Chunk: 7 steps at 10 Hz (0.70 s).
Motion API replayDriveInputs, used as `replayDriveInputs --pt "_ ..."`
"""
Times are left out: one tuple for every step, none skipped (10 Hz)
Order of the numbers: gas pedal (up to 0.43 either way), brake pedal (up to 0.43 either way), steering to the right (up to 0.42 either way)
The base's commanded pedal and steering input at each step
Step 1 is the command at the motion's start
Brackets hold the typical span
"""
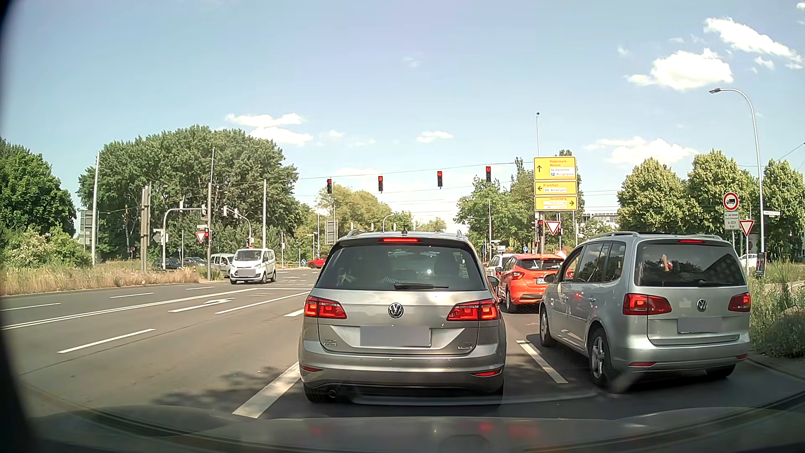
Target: Follow the waypoints while adhering to traffic rules and regulations
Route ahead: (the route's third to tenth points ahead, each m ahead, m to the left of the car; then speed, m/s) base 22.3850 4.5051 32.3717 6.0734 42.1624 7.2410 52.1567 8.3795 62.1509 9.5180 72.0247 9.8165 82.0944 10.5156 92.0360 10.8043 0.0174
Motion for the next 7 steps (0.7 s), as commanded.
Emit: replayDriveInputs --pt "0.0 0.335 0.003" --pt "0.0 0.341 0.003" --pt "0.0 0.335 0.003" --pt "0.0 0.335 0.003" --pt "0.0 0.335 0.003" --pt "0.0 0.335 0.003" --pt "0.0 0.335 0.003"
